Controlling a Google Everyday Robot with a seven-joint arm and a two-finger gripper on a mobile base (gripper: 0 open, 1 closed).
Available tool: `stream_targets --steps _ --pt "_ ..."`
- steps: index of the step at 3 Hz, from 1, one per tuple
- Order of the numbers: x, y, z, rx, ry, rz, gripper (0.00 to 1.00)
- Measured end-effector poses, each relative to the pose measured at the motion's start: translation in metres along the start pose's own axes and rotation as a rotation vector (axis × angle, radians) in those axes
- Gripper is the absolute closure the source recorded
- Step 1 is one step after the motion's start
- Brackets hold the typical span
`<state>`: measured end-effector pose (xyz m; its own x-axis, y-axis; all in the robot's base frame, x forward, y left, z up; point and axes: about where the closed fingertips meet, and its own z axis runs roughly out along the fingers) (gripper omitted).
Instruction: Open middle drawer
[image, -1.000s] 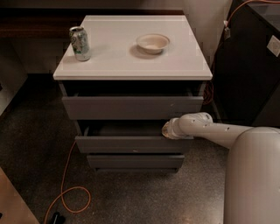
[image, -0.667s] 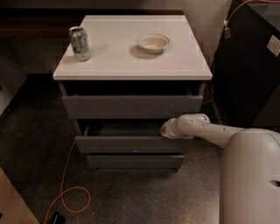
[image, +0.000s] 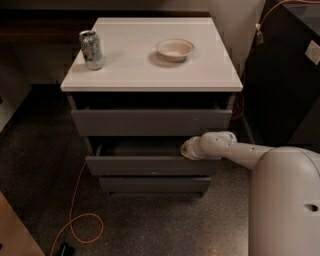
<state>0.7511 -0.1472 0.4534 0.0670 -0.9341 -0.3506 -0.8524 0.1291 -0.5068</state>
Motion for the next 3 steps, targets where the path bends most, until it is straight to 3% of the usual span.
stream_targets --steps 3 --pt "-0.016 0.058 -0.023 -0.082 0.011 0.046 1.00"
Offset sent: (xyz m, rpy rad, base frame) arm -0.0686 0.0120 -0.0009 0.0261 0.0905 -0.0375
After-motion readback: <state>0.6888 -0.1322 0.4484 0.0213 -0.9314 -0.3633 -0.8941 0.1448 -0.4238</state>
